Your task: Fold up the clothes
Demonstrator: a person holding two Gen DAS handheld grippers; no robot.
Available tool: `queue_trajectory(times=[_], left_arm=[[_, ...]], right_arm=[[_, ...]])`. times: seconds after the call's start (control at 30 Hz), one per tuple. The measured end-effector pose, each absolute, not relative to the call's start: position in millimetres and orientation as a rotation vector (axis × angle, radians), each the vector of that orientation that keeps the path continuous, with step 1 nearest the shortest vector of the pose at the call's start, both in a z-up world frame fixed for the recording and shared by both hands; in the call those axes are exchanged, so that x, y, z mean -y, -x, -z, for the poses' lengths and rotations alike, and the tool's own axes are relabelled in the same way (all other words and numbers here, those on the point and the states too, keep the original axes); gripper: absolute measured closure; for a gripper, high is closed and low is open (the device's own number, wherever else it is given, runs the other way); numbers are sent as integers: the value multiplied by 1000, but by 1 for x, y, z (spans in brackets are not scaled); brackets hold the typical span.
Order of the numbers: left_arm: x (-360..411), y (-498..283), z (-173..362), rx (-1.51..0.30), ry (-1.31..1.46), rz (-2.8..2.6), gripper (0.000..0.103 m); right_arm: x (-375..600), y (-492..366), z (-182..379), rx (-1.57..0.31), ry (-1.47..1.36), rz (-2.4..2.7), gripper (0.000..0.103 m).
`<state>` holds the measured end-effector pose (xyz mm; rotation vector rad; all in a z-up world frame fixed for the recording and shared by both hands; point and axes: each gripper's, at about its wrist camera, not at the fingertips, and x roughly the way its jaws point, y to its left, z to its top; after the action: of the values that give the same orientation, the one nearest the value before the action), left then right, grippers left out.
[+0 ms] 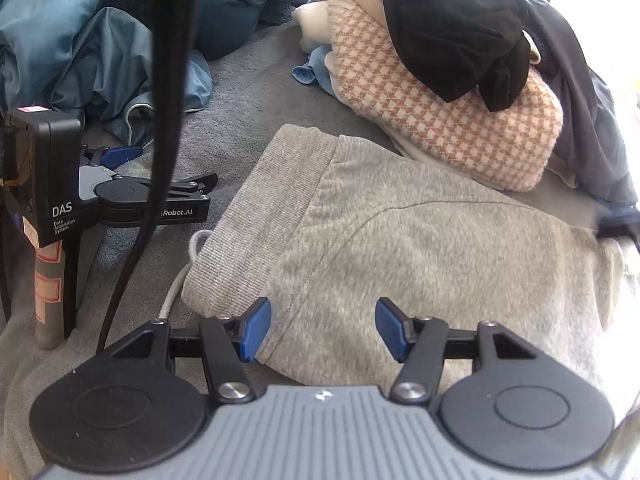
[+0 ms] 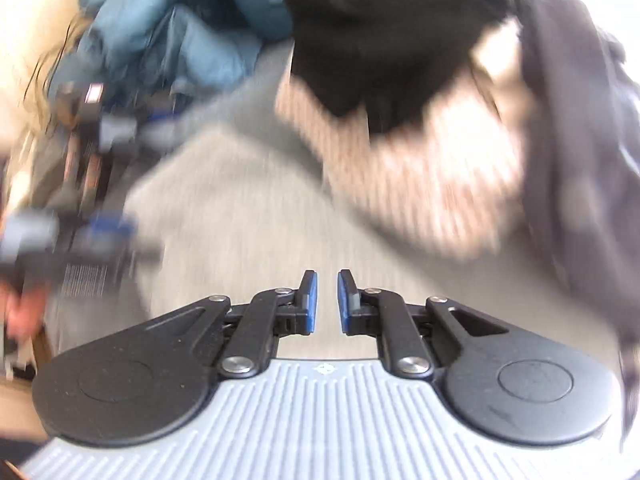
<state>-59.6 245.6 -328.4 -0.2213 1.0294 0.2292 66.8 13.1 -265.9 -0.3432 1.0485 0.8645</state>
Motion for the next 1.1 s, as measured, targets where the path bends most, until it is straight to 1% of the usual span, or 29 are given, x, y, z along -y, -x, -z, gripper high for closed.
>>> queue_trajectory(times=[0.13, 0.23, 0.3, 0.47, 0.53, 0.67, 0.83, 0.9, 1.03, 1.1], left_arm=[[-250, 54, 333, -1053, 236, -238, 44], [-249, 52, 334, -1063, 226, -241, 44], [-245, 51, 333, -1068, 193, -237, 43], [-238, 55, 325, -1076, 141, -247, 43], [-235, 58, 319, -1071, 136, -263, 43], [-214, 66, 308, -1067, 123, -263, 43], [-162, 72, 298, -1051, 110, -221, 43], [-137, 72, 296, -1040, 122, -208, 43], [-80, 66, 292, -1025, 133, -175, 43], [-51, 60, 287, -1013, 142, -155, 43]], right_arm=[[38, -36, 290, -1147, 380, -756, 93], [60, -25, 342, -1193, 492, -570, 93], [81, -23, 346, -1182, 385, -526, 93], [113, -13, 309, -1134, 234, -405, 91], [134, -4, 298, -1129, 207, -352, 88], [183, 18, 291, -1114, 149, -224, 80], [249, 48, 292, -1106, 59, -95, 72], [276, 56, 296, -1126, 13, -55, 59], [313, 75, 296, -1155, 72, -23, 59], [330, 86, 298, -1144, 162, -10, 55]])
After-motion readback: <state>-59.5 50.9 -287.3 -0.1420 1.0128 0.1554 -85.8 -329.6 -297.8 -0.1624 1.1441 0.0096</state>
